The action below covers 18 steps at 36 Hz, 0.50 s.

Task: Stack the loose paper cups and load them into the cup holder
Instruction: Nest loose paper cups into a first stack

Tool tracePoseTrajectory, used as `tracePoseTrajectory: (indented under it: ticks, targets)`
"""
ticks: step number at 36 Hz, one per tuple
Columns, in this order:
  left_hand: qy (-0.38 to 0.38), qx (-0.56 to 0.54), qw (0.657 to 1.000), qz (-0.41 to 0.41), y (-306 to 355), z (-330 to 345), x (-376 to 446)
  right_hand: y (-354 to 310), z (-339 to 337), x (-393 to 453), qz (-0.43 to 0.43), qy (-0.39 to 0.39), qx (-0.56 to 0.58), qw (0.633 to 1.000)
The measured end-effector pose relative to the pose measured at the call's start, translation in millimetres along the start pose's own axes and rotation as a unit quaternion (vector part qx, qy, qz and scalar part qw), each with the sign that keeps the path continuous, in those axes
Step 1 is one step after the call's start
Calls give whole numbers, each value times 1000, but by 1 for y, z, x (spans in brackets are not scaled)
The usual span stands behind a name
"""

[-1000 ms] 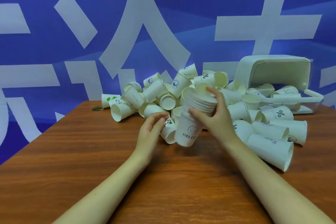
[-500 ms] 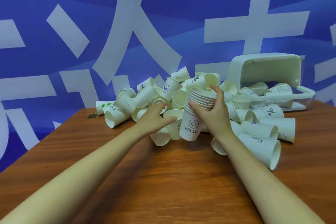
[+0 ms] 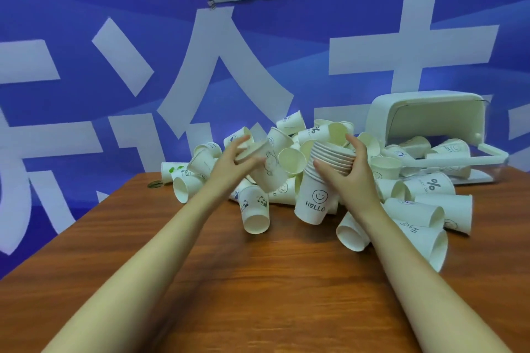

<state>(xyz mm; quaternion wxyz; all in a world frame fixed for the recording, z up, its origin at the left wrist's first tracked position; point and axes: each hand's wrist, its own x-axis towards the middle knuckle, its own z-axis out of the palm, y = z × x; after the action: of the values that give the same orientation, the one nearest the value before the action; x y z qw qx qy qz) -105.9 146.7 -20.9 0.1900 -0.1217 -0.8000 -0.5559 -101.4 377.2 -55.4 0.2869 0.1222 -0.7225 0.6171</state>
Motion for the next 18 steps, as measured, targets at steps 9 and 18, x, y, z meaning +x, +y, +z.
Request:
tracePoseTrajectory:
  ticks: [9,18]
  targets:
    - [16,-165,984,64,45,-42,-43,-15,30,-32,-30,-223,-30,974]
    - [-37,-30,993,107,28,-25,-57,-22,52,-58,-46,-306,-12,951]
